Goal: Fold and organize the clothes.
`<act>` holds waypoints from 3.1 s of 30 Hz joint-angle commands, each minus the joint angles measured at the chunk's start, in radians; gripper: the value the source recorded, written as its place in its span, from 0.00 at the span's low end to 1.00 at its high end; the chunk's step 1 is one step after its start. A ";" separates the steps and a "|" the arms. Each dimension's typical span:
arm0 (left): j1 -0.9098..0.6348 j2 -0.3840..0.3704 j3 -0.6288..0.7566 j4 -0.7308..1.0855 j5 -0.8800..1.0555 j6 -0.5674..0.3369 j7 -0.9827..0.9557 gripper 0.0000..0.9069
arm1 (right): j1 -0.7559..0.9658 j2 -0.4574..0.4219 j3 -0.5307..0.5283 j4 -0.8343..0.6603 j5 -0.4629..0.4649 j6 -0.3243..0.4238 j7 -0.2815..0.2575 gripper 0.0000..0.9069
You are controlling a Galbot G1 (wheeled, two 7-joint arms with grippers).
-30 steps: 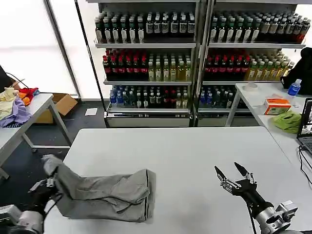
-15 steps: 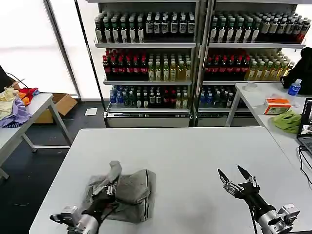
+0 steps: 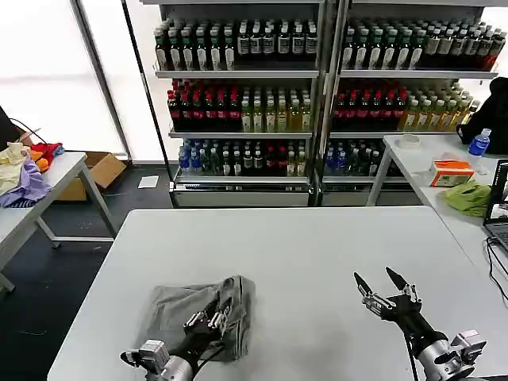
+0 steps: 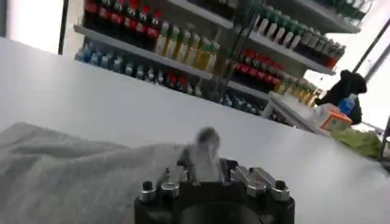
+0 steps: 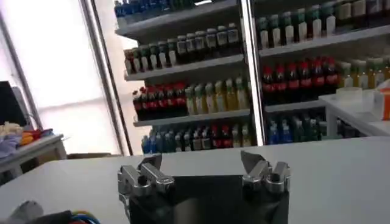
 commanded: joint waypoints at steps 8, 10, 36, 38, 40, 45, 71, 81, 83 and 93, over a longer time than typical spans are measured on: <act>0.051 0.040 -0.581 -0.179 -0.094 0.132 0.081 1.00 | 0.019 0.013 -0.023 -0.012 0.001 0.003 0.019 1.00; 0.054 0.030 -0.618 -0.104 -0.047 0.144 0.134 1.00 | 0.021 0.017 -0.027 -0.011 0.002 0.004 0.019 1.00; 0.084 -0.221 -0.286 0.195 0.414 0.054 0.148 0.30 | -0.004 0.108 -0.010 0.034 0.003 0.022 0.063 1.00; 0.095 -0.224 -0.277 0.185 0.409 0.016 0.152 0.10 | -0.005 0.106 0.001 0.035 0.009 0.021 0.063 1.00; 0.104 -0.231 -0.264 0.160 0.392 0.019 0.152 0.01 | -0.002 0.099 0.009 0.033 0.017 0.021 0.065 1.00; 0.101 -0.258 -0.249 0.162 0.372 0.012 0.152 0.01 | 0.003 0.098 0.010 0.029 0.022 0.020 0.071 1.00; 0.062 -0.097 -0.763 0.023 -0.293 0.037 0.081 0.01 | 0.076 0.057 -0.049 0.015 0.043 0.003 0.108 1.00; 0.070 0.207 -0.972 0.075 -0.338 0.118 0.108 0.01 | 0.075 0.053 -0.035 0.008 0.053 0.010 0.109 1.00; 0.069 0.233 -0.961 0.072 -0.339 0.124 0.109 0.01 | 0.070 0.052 -0.028 0.011 0.061 0.010 0.111 1.00; 0.089 0.165 -0.696 -0.099 -0.198 0.132 0.048 0.00 | 0.018 0.062 0.015 0.030 0.065 0.025 0.105 1.00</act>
